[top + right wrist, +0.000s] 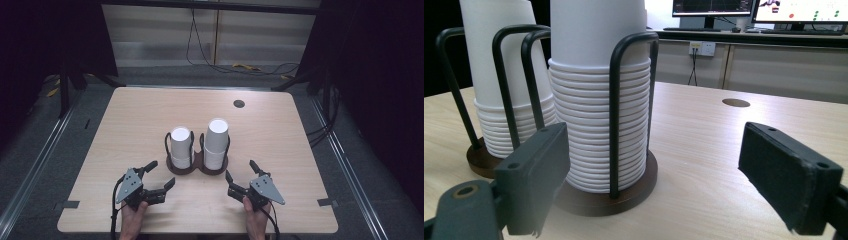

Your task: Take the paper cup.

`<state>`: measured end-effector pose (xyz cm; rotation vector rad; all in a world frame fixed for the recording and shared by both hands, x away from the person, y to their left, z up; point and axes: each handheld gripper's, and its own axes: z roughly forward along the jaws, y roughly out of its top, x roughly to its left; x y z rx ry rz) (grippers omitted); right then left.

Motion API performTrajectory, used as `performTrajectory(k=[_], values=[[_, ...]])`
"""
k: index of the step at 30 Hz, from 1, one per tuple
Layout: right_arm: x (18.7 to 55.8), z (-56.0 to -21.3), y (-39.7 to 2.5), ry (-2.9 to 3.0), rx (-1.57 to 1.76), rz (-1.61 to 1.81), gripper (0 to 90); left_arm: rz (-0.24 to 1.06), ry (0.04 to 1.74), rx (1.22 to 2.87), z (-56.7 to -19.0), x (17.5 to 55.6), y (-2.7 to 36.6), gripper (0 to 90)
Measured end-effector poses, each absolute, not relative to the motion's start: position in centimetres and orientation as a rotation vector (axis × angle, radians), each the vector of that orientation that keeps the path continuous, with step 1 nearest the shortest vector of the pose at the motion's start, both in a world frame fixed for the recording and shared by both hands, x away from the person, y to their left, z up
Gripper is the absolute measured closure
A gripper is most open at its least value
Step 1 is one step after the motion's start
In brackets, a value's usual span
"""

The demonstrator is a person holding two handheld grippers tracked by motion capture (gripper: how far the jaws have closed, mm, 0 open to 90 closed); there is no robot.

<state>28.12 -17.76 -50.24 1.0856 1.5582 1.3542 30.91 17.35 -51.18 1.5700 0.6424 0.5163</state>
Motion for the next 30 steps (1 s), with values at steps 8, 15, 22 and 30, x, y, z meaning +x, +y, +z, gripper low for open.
performTrajectory(k=[8,15,22,30], values=[[28.2,-50.2,-17.8,1.581,1.104,1.345,12.9,0.502,0.660,1.586,-51.1,31.3,17.1,15.5],[28.1,-50.1,-17.8,1.596,1.098,1.353,13.0,0.488,0.655,1.590,-51.0,31.3,17.1,15.5],[28.1,-50.1,-17.8,1.607,1.086,1.365,13.0,0.461,0.647,1.599,-50.2,31.5,17.2,15.6],[28.1,-50.1,-17.8,1.606,1.097,1.358,13.3,0.391,0.640,1.599,-49.0,31.8,18.1,22.1]])
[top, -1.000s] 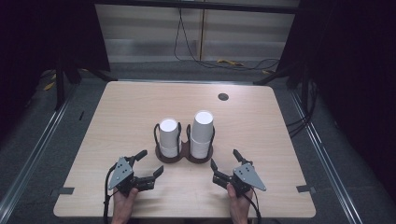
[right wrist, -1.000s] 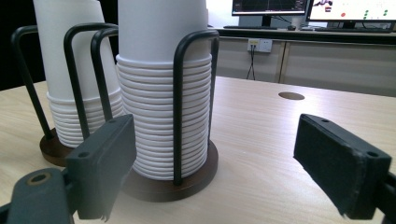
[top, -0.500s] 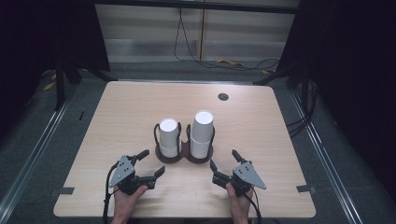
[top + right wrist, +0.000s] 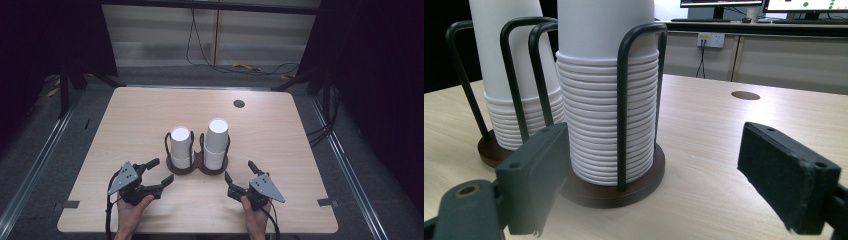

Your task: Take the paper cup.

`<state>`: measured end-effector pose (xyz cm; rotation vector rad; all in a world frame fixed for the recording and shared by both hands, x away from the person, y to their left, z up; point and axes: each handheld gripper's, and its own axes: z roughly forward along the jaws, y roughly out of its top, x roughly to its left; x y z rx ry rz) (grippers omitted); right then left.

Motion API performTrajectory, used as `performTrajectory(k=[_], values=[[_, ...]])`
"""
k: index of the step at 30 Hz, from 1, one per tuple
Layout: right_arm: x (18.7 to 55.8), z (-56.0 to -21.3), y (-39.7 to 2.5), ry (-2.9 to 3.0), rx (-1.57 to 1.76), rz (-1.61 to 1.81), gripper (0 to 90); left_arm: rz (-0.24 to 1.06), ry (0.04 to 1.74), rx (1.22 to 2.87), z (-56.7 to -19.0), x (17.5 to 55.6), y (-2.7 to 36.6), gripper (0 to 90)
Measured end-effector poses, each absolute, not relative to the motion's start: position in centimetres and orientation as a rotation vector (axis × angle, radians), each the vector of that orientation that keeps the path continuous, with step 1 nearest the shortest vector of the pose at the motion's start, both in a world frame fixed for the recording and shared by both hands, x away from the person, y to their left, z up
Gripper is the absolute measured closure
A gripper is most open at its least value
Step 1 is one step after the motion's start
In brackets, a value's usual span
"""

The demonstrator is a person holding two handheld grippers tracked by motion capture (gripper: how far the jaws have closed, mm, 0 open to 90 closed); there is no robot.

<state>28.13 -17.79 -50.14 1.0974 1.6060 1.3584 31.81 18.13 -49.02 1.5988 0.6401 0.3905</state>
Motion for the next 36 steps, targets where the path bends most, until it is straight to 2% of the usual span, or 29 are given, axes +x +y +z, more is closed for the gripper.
performTrajectory(k=[36], values=[[28.2,-50.1,-17.8,1.605,1.112,1.361,15.2,0.360,0.602,1.684,-43.4,35.1,18.5,22.3]])
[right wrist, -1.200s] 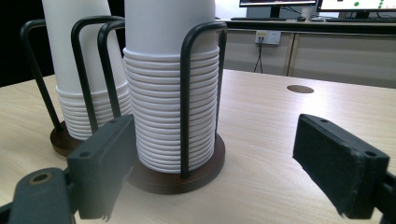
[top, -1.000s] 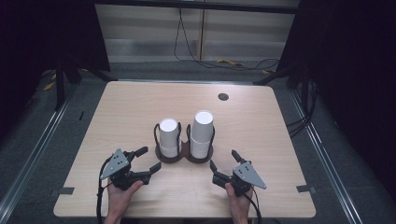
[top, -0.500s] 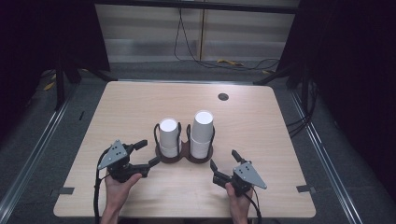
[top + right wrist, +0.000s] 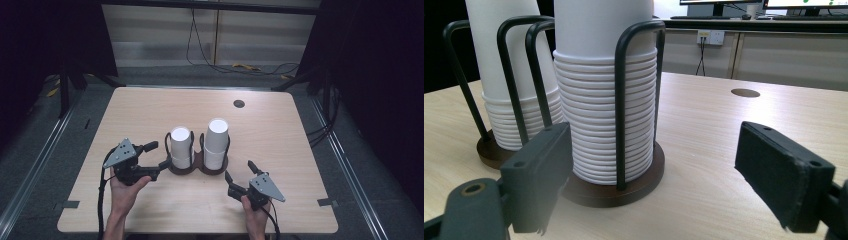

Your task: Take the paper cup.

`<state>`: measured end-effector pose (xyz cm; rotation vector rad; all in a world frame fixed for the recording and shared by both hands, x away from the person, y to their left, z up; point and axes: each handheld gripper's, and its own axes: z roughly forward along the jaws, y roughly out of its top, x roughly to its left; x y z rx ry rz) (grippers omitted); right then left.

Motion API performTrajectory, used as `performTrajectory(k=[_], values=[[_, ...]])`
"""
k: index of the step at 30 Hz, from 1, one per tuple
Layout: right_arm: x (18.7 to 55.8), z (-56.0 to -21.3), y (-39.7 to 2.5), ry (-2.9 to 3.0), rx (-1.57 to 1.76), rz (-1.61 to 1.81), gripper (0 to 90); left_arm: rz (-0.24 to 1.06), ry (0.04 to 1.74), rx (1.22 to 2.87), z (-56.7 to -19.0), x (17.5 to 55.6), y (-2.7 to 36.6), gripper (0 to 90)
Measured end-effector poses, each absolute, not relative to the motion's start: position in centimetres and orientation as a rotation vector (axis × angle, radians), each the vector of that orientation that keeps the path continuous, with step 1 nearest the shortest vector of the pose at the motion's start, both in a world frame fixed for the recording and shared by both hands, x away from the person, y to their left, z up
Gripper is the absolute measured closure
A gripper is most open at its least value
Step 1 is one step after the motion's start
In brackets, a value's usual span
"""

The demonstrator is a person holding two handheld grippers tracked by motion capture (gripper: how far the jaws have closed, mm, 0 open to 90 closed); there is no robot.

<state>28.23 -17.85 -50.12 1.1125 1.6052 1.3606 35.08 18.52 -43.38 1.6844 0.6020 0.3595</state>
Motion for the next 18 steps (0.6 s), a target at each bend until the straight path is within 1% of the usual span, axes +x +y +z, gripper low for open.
performTrajectory(k=[2,6,8,9,13,15,18], values=[[28.2,-50.1,-17.9,1.606,1.108,1.360,15.2,0.352,0.599,1.696,-43.0,35.4,18.4,22.3],[28.2,-50.1,-17.9,1.608,1.111,1.362,15.2,0.385,0.597,1.717,-42.6,35.7,18.3,22.7],[28.3,-50.1,-17.9,1.609,1.103,1.361,15.2,0.369,0.597,1.711,-42.3,36.0,18.2,22.7],[28.3,-50.1,-17.8,1.610,1.104,1.360,15.2,0.361,0.592,1.734,-41.9,36.2,18.1,22.6],[28.3,-50.1,-17.8,1.621,1.105,1.359,15.3,0.359,0.592,1.742,-41.4,36.6,17.9,22.6],[28.3,-50.1,-17.8,1.620,1.105,1.358,15.3,0.327,0.600,1.771,-41.0,37.2,17.9,22.6],[28.3,-50.1,-17.8,1.623,1.106,1.355,15.4,0.332,0.599,1.801,-40.4,37.7,17.7,22.6]])
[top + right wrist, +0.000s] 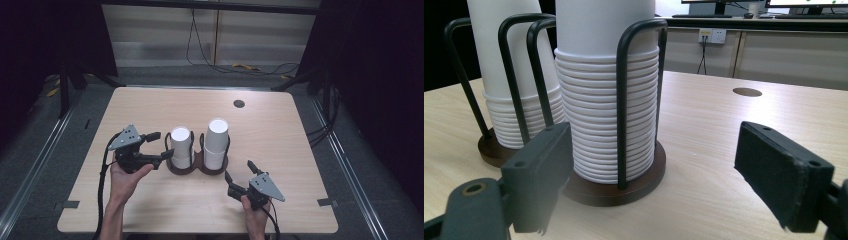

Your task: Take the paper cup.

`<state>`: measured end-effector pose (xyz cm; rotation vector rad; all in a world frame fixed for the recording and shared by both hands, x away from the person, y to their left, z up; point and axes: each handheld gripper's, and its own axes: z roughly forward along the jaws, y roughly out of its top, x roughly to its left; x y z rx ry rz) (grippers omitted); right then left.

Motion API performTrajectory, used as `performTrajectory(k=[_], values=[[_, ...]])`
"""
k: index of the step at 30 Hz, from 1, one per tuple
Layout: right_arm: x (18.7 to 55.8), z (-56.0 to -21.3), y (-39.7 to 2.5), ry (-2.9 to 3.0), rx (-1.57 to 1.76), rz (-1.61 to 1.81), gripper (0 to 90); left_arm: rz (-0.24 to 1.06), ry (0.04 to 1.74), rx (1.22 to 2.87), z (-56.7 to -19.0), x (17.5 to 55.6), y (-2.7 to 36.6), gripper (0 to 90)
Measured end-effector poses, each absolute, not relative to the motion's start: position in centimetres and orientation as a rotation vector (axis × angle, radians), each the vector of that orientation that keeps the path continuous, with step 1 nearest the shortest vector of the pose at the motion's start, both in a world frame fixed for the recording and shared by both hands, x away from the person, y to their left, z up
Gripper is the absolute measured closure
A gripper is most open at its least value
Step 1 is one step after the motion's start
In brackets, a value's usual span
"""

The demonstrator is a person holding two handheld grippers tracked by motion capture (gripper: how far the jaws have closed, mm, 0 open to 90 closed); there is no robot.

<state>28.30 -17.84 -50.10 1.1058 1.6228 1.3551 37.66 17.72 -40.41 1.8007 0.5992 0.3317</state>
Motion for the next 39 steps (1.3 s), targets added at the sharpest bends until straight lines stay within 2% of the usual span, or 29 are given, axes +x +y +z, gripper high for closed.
performTrajectory(k=[16,18,39], values=[[28.3,-50.1,-17.8,1.627,1.116,1.352,15.7,0.289,0.598,1.940,-37.4,40.2,16.4,24.0],[28.3,-50.1,-17.8,1.628,1.115,1.354,15.7,0.282,0.591,1.994,-37.0,40.9,16.0,23.9],[28.3,-50.1,-17.8,1.628,1.114,1.355,15.8,0.244,0.530,2.250,-36.0,43.7,13.2,24.7]])
